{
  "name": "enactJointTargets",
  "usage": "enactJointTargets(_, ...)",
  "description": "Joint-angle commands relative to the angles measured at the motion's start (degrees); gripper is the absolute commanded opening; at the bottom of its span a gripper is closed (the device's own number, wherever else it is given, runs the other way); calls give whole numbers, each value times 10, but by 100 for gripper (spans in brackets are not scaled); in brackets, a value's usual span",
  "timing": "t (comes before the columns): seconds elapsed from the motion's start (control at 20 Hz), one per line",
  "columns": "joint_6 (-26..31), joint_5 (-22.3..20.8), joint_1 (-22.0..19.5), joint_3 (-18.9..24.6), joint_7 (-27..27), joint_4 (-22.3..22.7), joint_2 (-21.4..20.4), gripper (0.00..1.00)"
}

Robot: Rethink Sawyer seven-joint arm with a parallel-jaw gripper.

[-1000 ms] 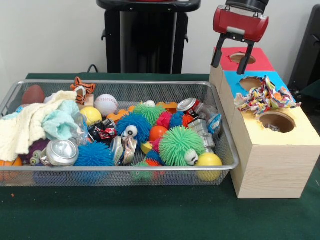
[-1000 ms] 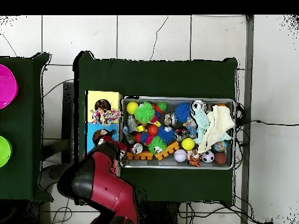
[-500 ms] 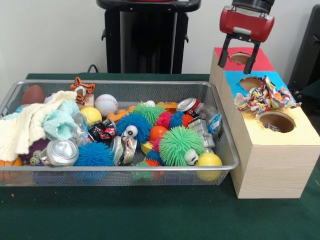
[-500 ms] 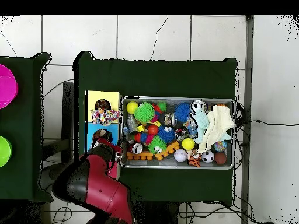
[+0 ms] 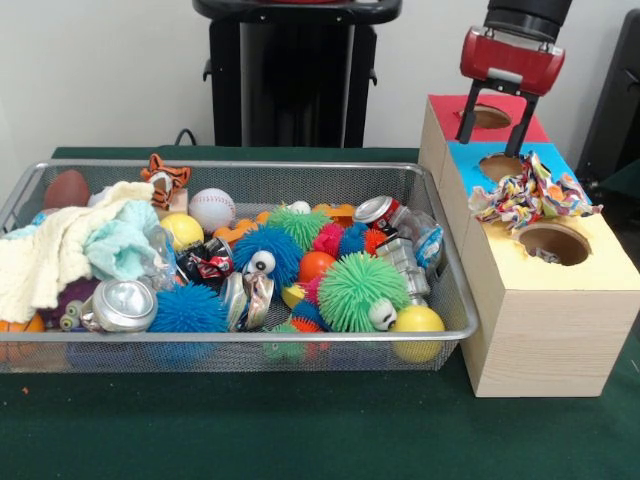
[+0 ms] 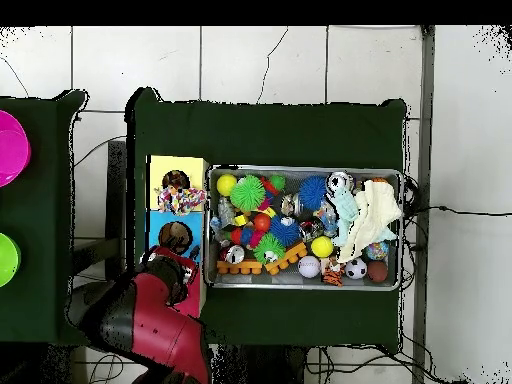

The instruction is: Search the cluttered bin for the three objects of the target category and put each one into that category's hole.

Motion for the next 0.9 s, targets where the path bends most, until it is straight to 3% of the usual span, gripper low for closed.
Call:
enactJointTargets(0.05, -16, 17, -5, 43, 156, 8, 39, 100)
enactJointTargets(0.6, 8, 24, -15, 42, 135, -50, 64, 100)
enactJointTargets(0.9, 65, 47, 11, 5, 131, -87, 77, 100)
